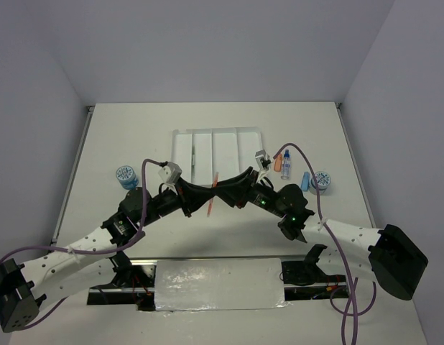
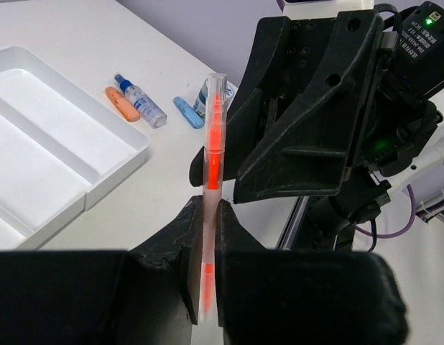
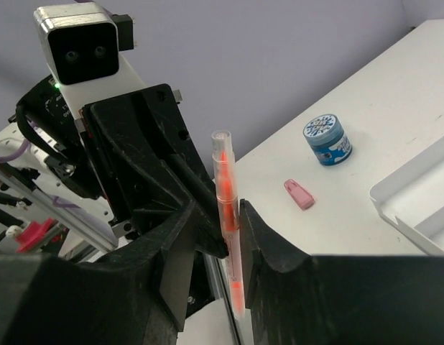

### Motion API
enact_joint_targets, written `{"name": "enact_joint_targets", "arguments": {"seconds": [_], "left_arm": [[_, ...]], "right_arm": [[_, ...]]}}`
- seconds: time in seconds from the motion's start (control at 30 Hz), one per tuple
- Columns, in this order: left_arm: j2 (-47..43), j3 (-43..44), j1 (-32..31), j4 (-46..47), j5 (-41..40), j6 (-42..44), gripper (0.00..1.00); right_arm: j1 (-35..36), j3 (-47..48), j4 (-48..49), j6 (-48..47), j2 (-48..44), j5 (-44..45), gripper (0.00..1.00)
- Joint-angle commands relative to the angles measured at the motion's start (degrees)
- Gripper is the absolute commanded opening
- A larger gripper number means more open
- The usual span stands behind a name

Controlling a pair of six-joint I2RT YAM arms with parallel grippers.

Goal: Sort the stationery into containers
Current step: Close the pen cap on the pen.

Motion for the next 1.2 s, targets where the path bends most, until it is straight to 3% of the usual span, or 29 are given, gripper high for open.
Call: {"name": "enact_joint_targets", "arguments": {"seconds": [0.0,0.03,0.17,0.27,0.33,0.37,0.47,0.5,0.63,0.67,0.83,0.9,0.97,1.0,1.03,1.1,1.17], "left_arm": [[-0.54,2.85,0.34,4.53,-1.17,1.38,0.0],[-0.71,2.94,0.34,4.53,-1.0,1.38,0.0],[-0.45,3.47,0.34,4.35,-0.12,1.37,0.0],[0.25,3.73,0.34,4.0,0.85,1.38,0.02],[1.04,3.99,0.34,3.57,1.55,1.46,0.13],[1.39,4.08,0.34,3.48,1.9,1.46,0.28],[2.54,4.17,0.34,3.74,3.4,1.2,0.53],[3.32,4.17,0.34,3.83,3.75,1.2,0.53],[4.82,3.82,0.34,4.62,4.54,0.5,0.3],[5.17,3.47,0.34,5.05,4.63,0.41,0.2],[5.09,3.2,0.34,5.67,4.54,-0.21,0.02],[5.0,3.38,0.34,5.58,4.63,-0.03,0.0],[4.65,3.47,0.34,5.5,4.81,-0.03,0.0],[4.47,3.47,0.34,5.24,4.89,0.14,0.0],[4.3,3.38,0.34,5.15,4.81,0.15,0.0],[3.51,3.2,0.34,4.97,4.81,0.32,0.0],[2.81,2.85,0.34,4.79,4.98,0.41,0.0]], "right_arm": [[0.88,2.59,0.72,-0.69,-0.28,-2.49,0.36],[0.79,2.5,0.9,-0.6,-0.19,-2.49,0.34],[0.79,2.41,1.34,-0.51,-0.1,-2.5,0.1],[0.88,2.33,1.34,-0.69,-0.54,-2.14,0.04],[0.79,2.06,1.51,-0.86,-0.98,-2.14,0.02],[0.79,1.98,1.77,-0.95,-1.16,-2.14,0.02],[0.79,1.89,1.43,-1.65,-2.04,-2.14,0.02],[0.79,1.89,1.25,-1.83,-2.65,-2.06,0.02],[0.79,2.32,-0.41,-2.89,-3.97,-1.7,0.02],[0.79,2.41,-0.68,-2.89,-4.41,-1.79,0.02],[0.88,2.5,-1.56,-3.33,-5.03,-1.7,0.02],[0.79,2.24,-1.13,-3.15,-4.76,-1.79,0.04],[0.88,1.89,0.02,-3.15,-4.76,-2.66,0.17],[0.79,1.71,-0.07,-3.5,-4.85,-2.67,0.34],[0.79,1.71,-0.68,-3.68,-5.11,-2.67,0.42],[0.7,1.97,-1.82,-4.72,-5.64,-2.32,0.54],[0.79,2.32,-3.66,-5.61,-6.16,-2.06,0.59]]}}
